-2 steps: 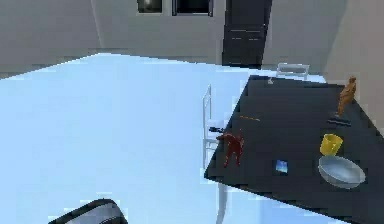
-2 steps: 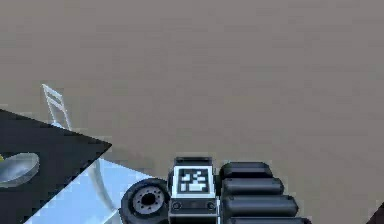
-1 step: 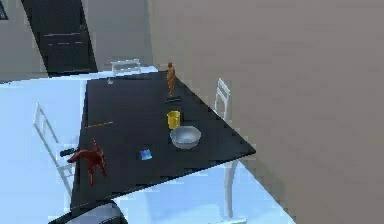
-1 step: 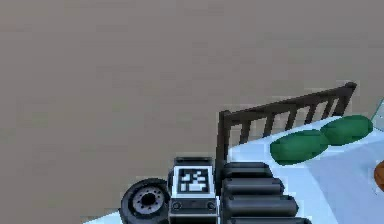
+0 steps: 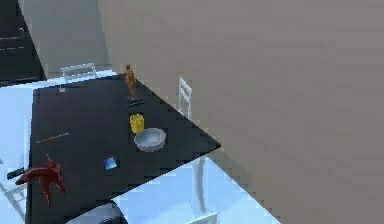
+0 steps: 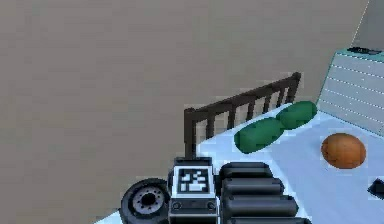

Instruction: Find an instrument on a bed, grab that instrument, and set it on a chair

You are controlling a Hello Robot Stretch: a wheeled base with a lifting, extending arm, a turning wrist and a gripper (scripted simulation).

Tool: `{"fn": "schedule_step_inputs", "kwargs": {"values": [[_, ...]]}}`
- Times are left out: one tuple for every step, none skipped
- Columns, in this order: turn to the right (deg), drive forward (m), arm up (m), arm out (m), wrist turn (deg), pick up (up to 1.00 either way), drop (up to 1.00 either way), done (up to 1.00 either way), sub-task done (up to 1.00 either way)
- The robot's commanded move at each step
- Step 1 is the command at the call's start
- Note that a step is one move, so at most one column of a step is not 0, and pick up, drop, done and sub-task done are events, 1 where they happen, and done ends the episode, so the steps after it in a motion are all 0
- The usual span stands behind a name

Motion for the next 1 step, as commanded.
{"fn": "schedule_step_inputs", "kwargs": {"values": [[-45.0, 0.00, 0.00, 0.00, 0.0, 0.00, 0.00, 0.00, 0.00]]}}
